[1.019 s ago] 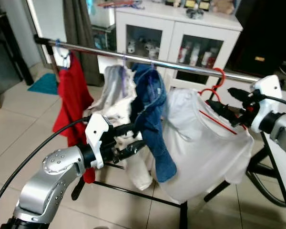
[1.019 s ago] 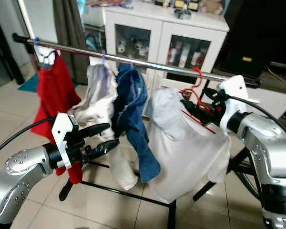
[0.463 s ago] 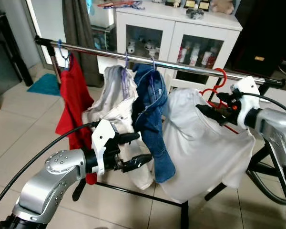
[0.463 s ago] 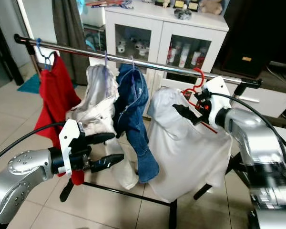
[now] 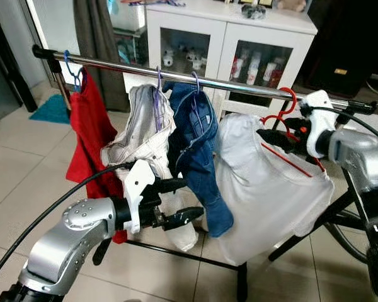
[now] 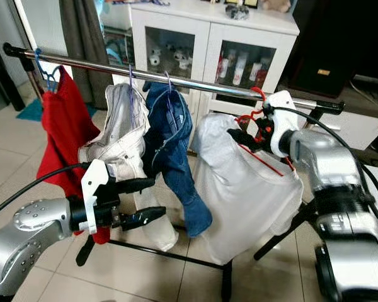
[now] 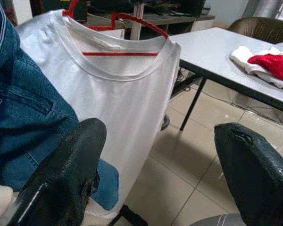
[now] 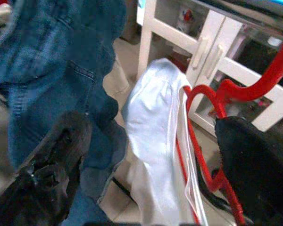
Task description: Hang hanger
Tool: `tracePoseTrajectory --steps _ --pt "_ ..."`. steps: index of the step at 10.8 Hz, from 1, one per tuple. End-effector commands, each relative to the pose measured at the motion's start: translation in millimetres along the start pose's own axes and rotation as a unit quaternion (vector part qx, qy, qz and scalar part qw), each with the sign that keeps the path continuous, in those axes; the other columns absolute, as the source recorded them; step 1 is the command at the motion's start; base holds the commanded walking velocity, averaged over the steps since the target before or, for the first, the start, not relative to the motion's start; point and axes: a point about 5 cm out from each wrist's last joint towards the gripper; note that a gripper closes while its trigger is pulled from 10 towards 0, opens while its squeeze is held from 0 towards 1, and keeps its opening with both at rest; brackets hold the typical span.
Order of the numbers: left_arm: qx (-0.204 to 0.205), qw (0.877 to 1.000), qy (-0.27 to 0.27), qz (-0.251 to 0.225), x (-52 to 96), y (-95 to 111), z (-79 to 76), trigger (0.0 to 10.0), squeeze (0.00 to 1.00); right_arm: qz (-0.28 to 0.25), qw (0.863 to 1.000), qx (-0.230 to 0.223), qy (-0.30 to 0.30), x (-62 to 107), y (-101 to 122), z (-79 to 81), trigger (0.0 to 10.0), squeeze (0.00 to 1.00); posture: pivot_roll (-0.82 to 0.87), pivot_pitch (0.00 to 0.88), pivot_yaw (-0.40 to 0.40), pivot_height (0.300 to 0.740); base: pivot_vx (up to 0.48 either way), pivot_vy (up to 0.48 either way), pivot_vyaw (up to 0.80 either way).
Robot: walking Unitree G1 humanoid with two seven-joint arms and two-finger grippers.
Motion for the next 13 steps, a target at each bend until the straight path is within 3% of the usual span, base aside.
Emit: tracePoseTrajectory --steps 1,2,3,7,8,9,11,12,13 --pt "-0.008 1.000 -0.011 -0.001 -2.3 5 -2.1 10.0 0.33 0.015 1.000 0.008 -0.009 -2.6 0 -3.7 6.3 0.00 0.05 0.000 -0.052 0.740 0.000 0.000 0.00" --pt "-0.009 1.000 -0.012 -0.001 -2.1 5 -2.6 10.0 0.33 0.024 1.000 0.004 -0.016 -5.6 1 -6.6 2.5 0.00 0.05 0.000 -0.055 0.740 0.000 0.000 0.00" --pt "-0.009 1.000 -0.012 -0.001 -1.9 5 -2.9 10.0 0.33 0.030 0.999 0.003 -0.020 -7.2 1 -7.7 0.0 0.00 0.05 0.000 -0.055 0.740 0.000 0.000 0.00" --pt "-0.007 1.000 -0.018 -0.001 -1.8 5 -4.3 10.0 0.33 0.073 0.996 0.012 -0.042 -14.3 -6 -16.1 0.0 0.00 0.05 0.000 -0.059 0.740 0.000 0.000 0.00" --pt "-0.008 1.000 -0.015 -0.002 -1.4 5 -3.8 10.0 0.33 0.063 0.997 0.002 -0.041 -10.9 -3 -21.2 0.0 0.00 0.05 0.000 -0.059 0.740 0.000 0.000 0.00" --pt "-0.008 1.000 -0.013 -0.002 -1.2 5 -3.5 10.0 0.33 0.042 0.999 0.002 -0.024 -6.6 3 -23.5 9.8 0.00 0.06 0.000 -0.066 0.740 0.000 0.000 0.00" --pt "-0.009 1.000 -0.014 -0.004 -2.0 5 -3.1 10.0 0.33 0.022 1.000 -0.013 -0.012 0.6 6 -29.0 10.0 0.00 0.05 0.000 -0.062 0.740 0.000 0.000 0.00" --pt "-0.011 1.000 -0.017 -0.004 -3.7 5 -2.9 10.0 0.33 0.033 0.999 -0.013 -0.021 6.5 2 -35.2 10.0 1.00 0.04 0.000 -0.059 0.740 0.000 0.000 0.00" --pt "-0.012 1.000 -0.018 -0.004 -4.1 6 -3.2 10.0 0.33 0.037 0.999 -0.013 -0.028 10.8 0 -39.3 10.0 1.00 0.04 0.000 -0.063 0.740 0.000 0.000 0.00"
Point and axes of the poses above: a point about 5 cm out from each wrist's last joint towards the gripper, its own x axis pointing back from the gripper into the wrist, its own y axis along the axis of the wrist's last joint, z = x × y, and after that the axes turned 3 degrees about x, right-handed
